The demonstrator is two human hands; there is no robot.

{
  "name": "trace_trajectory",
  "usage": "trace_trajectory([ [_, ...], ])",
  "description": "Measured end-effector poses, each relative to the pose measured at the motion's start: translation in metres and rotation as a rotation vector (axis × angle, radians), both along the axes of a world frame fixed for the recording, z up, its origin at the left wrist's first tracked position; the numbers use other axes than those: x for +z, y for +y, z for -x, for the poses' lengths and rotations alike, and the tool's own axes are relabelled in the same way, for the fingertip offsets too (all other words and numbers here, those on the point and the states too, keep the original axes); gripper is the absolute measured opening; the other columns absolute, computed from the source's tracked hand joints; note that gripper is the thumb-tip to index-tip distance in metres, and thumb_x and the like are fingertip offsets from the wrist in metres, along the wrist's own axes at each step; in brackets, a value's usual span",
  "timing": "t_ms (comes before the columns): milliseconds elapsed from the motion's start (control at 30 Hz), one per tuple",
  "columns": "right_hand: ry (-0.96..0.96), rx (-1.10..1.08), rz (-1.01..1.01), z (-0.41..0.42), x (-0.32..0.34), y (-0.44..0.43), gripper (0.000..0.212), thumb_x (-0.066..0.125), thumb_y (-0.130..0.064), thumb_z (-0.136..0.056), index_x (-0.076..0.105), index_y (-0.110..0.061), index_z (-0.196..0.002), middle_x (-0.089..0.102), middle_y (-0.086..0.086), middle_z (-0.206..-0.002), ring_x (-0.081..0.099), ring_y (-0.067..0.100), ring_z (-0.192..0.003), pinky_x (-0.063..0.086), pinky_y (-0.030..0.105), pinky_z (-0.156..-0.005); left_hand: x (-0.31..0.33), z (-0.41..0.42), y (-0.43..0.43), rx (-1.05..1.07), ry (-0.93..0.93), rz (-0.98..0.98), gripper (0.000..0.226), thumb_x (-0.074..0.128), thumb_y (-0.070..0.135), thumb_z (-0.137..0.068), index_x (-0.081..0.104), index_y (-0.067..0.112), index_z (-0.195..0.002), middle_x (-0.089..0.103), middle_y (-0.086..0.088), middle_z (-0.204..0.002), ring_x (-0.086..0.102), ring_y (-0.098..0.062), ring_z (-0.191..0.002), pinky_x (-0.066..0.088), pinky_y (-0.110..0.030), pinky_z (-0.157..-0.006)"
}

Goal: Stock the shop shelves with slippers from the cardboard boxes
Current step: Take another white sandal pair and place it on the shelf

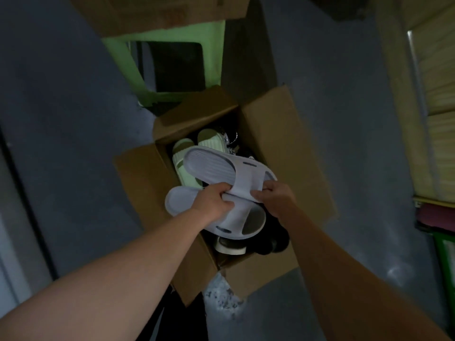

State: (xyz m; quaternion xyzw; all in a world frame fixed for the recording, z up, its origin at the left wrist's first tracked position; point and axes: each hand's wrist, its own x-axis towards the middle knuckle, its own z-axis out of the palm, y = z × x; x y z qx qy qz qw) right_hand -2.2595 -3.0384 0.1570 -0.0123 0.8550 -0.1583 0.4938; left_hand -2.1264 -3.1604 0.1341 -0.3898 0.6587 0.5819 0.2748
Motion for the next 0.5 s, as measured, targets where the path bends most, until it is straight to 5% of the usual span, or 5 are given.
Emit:
trace_trajectory([
  [67,0.003,-0.047,0.036,-0.006,0.019,-0.002,0.010,0.074,-0.020,-0.082,0.065,-0.017,-0.083,0.061,0.006,-0.082,0.061,0.027,-0.085,0.053,0.041,-0.078,0.018,-0.007,-0.004,-0.019,0.019,0.049,0.038,0.060,0.016,-0.091,0.056,0.021,-0.128,0.061,-0.004,-0.121,0.056,-0.023,-0.112,0.040,-0.023,-0.088],
  [167,0.025,-0.056,0.064,-0.016,0.048,-0.013,0.052,0.077,-0.024,-0.080,0.056,-0.015,-0.126,0.068,0.011,-0.105,0.065,0.031,-0.099,0.054,0.048,-0.089,0.048,-0.018,-0.010,0.004,0.045,0.133,0.033,0.058,0.024,-0.094,0.056,0.022,-0.127,0.062,-0.004,-0.121,0.057,-0.024,-0.111,0.044,-0.029,-0.090],
  [300,0.276,0.133,0.133,-0.035,0.090,-0.032,0.035,0.074,-0.025,-0.085,0.054,-0.016,-0.112,0.066,0.005,-0.098,0.063,0.025,-0.091,0.051,0.035,-0.077,0.082,-0.036,-0.022,0.063,0.012,0.236,0.027,0.045,0.034,-0.100,0.061,0.012,-0.101,0.065,-0.008,-0.092,0.060,-0.027,-0.091,0.043,-0.036,-0.070],
  [400,0.484,0.346,0.154,-0.045,0.115,-0.048,0.035,0.069,-0.022,-0.087,0.055,-0.018,-0.118,0.058,0.007,-0.113,0.053,0.028,-0.105,0.039,0.032,-0.079,0.107,-0.055,-0.035,0.077,-0.015,0.294,0.028,0.041,0.034,-0.101,0.057,0.013,-0.091,0.058,-0.004,-0.078,0.056,-0.026,-0.079,0.035,-0.034,-0.062],
  [500,0.297,0.482,0.136,-0.048,0.137,-0.064,0.050,0.064,-0.024,-0.091,0.047,-0.018,-0.138,0.051,0.014,-0.129,0.048,0.033,-0.117,0.040,0.035,-0.091,0.138,-0.075,-0.049,0.088,-0.014,0.327,0.025,0.040,0.034,-0.101,0.055,0.017,-0.090,0.059,-0.004,-0.081,0.056,-0.025,-0.081,0.043,-0.037,-0.067],
])
